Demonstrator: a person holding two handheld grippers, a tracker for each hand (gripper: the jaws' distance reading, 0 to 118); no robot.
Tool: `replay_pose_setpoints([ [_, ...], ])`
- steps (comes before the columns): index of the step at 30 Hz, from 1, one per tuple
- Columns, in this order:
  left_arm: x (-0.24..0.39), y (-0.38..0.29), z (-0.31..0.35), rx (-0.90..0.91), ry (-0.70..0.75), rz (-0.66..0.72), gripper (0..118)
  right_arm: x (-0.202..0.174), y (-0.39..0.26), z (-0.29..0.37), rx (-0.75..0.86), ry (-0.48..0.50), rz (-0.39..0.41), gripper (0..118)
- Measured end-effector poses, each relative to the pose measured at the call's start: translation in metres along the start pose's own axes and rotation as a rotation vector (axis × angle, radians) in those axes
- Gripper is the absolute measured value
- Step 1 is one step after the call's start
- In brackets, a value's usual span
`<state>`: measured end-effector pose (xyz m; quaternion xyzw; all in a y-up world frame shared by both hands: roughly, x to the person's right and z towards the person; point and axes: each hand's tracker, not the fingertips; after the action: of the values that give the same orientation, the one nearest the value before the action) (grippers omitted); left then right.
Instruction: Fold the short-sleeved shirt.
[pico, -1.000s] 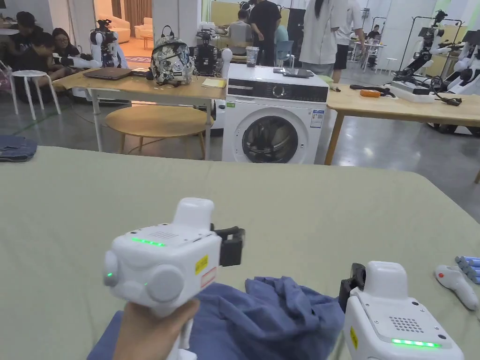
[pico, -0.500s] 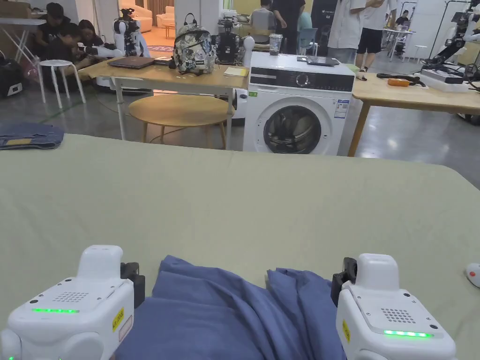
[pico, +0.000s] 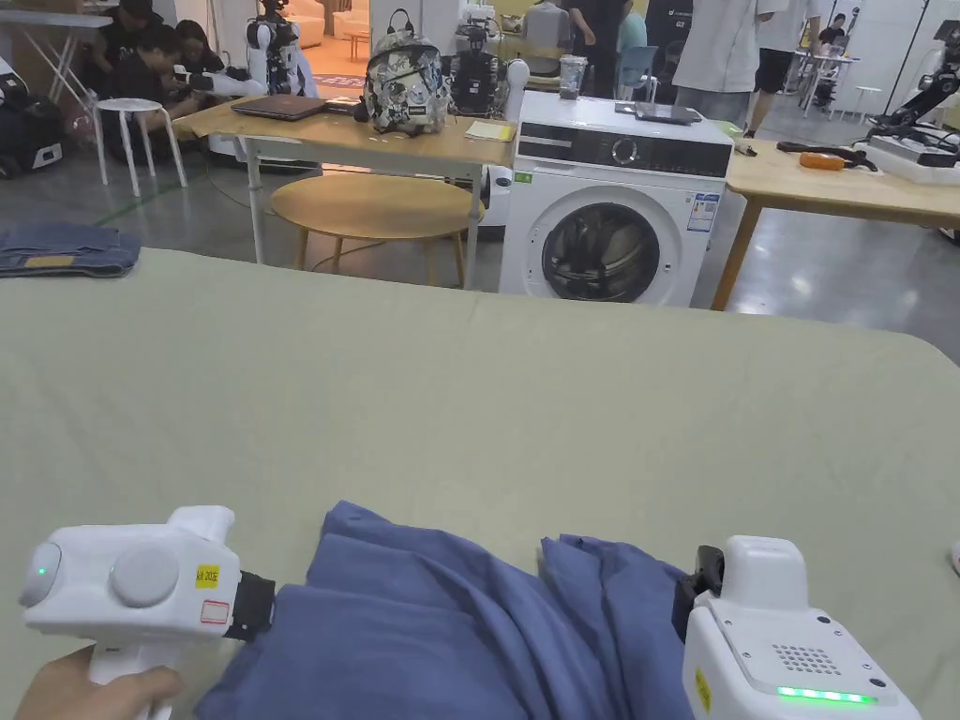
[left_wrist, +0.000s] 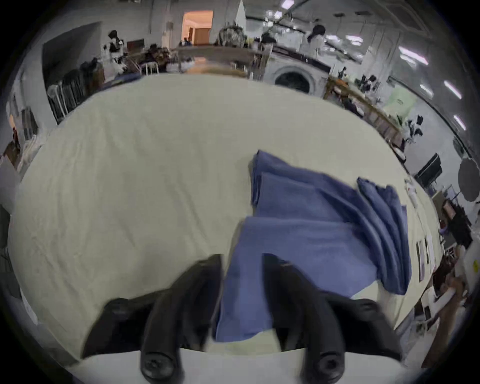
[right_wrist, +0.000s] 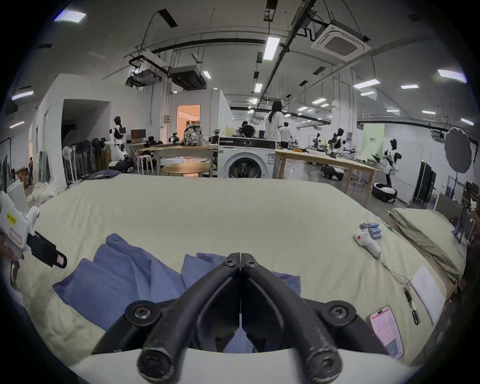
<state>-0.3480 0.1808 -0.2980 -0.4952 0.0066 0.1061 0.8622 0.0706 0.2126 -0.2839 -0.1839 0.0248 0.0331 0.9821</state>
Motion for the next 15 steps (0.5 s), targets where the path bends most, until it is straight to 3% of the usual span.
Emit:
replay_pose_setpoints([
  [1, 0.001, -0.002, -0.003, -0.03, 0.023, 0.003, 58, 0.002, -0.001, 0.0, -0.005, -0.004, 0.001, 0],
  [2, 0.002, -0.005, -0.004, -0.056, 0.04, 0.0, 72, 0.004, -0.003, -0.001, -0.009, -0.006, 0.001, 0],
  [6, 0.006, -0.023, -0.012, -0.12, 0.12, -0.001, 75, 0.012, -0.008, -0.004, -0.034, -0.016, -0.019, 0],
  [9, 0.014, -0.043, -0.028, -0.276, 0.217, -0.039, 75, 0.019, -0.012, -0.006, -0.053, -0.024, -0.03, 0],
  [11, 0.014, -0.046, -0.027, -0.175, 0.205, -0.062, 75, 0.026, -0.016, -0.007, -0.066, -0.027, -0.044, 0],
  [12, 0.017, -0.047, -0.024, -0.171, 0.214, -0.044, 69, 0.029, -0.018, -0.008, -0.077, -0.03, -0.051, 0],
  [14, 0.025, -0.05, -0.02, -0.131, 0.214, -0.074, 47, 0.037, -0.021, -0.01, -0.109, -0.035, -0.061, 0],
  [15, 0.017, -0.045, -0.028, -0.125, 0.205, -0.102, 23, 0.042, -0.022, -0.013, -0.127, -0.03, -0.072, 0],
])
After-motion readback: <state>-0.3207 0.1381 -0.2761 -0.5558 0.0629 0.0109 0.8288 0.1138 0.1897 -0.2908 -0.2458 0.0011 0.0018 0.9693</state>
